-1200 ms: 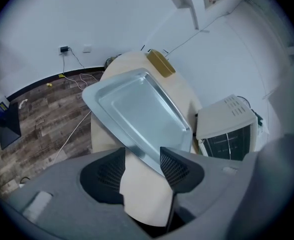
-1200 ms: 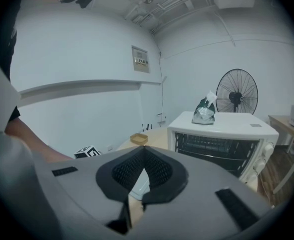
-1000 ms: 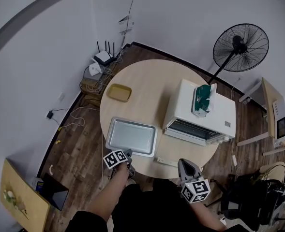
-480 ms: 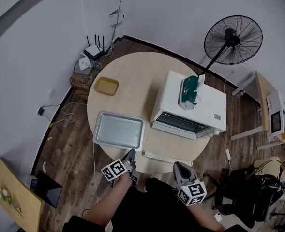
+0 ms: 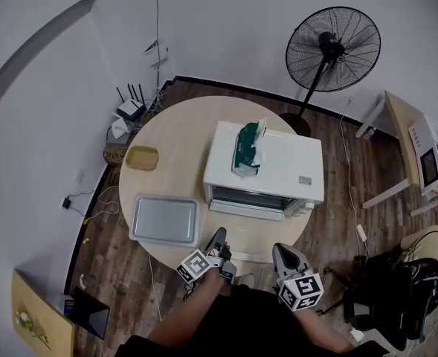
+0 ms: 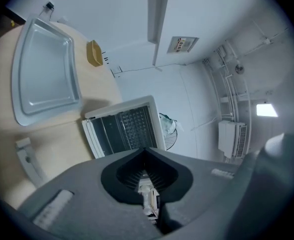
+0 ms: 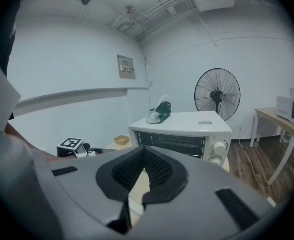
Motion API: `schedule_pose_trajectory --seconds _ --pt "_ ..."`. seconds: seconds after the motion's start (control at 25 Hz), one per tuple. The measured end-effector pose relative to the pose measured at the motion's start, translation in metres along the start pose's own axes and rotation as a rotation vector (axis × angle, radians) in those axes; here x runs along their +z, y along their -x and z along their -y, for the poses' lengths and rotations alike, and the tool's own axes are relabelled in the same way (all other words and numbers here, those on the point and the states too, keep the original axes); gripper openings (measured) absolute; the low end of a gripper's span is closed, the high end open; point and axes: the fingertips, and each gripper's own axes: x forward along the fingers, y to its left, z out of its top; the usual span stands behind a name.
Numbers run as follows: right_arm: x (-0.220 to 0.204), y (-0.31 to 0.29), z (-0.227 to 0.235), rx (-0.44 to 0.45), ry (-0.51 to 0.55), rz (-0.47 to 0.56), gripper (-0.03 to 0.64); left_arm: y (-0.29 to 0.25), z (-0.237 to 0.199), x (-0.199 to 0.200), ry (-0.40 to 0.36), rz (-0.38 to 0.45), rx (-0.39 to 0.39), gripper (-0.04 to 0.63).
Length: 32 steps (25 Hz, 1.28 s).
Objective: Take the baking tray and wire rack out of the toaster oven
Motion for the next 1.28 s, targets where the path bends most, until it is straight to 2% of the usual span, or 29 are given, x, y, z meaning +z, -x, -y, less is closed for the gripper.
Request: schedule_pose_trajectory --seconds 0.28,0.44,0.56,0.72,0.84,0.88,1.04,1.28 --pt "0.002 0.014 0.05 0.037 -0.024 0.064 0.0 -0.05 0.001 -0.044 0.02 0.005 0.013 0.018" --pt "-0.002 0.017 0.076 0.018 -0.062 0.058 0.0 -0.075 0.003 -0.052 0.101 0.045 0.023 0.02" --pt "-0.001 0.015 0.085 0.004 -0.08 0.062 0.0 -0.093 0.006 -0.056 0.084 0.032 0.007 0.021" --pt "0.008 0.017 0.091 -0.006 -0.049 0.072 0.0 -0.109 -0.001 -0.048 0.058 0.042 0.009 0.029" --pt "0.008 0.018 0.104 -0.033 -0.061 0.066 0.0 -0.125 -0.012 -0.041 0.106 0.054 -0.007 0.156" --pt "0.007 0.018 0.108 -0.04 -0.067 0.062 0.0 -0.131 -0.015 -0.041 0.114 0.054 -0.011 0.173" --pt "0.004 0.021 0.115 -0.052 -0.063 0.043 0.0 -0.152 -0.025 -0.04 0.12 0.061 -0.027 0.206" --pt "-0.003 0.029 0.126 -0.073 -0.063 0.02 0.0 -0.175 -0.038 -0.045 0.16 0.073 -0.039 0.212"
